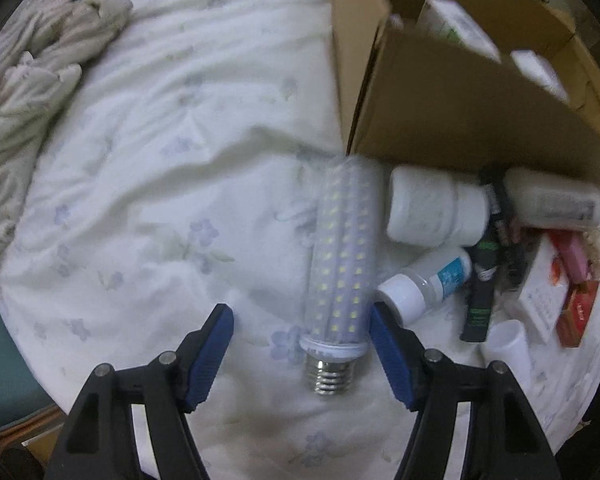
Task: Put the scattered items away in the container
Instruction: 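Move the left tool to the LED corn bulb and grasp it, then carry the LED bulb into the cardboard box and open the left tool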
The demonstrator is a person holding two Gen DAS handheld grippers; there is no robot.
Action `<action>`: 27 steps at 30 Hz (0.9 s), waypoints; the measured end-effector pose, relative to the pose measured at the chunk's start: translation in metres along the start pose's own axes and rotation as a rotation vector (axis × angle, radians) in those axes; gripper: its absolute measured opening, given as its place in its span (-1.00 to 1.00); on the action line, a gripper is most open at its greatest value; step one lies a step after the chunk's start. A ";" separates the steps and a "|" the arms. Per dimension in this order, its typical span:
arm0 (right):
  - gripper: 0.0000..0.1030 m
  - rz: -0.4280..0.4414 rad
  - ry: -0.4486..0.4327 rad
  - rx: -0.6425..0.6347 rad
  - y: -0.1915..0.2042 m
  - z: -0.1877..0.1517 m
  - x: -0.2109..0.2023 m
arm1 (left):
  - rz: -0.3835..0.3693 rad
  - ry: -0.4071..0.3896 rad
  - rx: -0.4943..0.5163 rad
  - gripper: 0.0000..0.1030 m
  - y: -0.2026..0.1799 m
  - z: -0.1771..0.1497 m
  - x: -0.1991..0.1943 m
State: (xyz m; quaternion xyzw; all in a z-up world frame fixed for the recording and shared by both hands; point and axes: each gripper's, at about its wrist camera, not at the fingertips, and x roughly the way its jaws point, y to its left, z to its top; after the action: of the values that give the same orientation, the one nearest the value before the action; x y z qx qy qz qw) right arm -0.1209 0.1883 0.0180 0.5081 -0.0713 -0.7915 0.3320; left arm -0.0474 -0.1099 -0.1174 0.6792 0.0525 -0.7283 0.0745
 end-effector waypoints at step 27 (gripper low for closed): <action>0.60 0.030 0.004 0.071 -0.010 0.004 -0.004 | -0.078 -0.378 0.001 -0.34 -0.006 -0.004 -0.149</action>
State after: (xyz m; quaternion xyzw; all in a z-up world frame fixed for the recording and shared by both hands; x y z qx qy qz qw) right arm -0.1278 0.1975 0.0186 0.5199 -0.1064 -0.7825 0.3258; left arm -0.0350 -0.0983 0.0311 0.5277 0.0635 -0.8453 0.0546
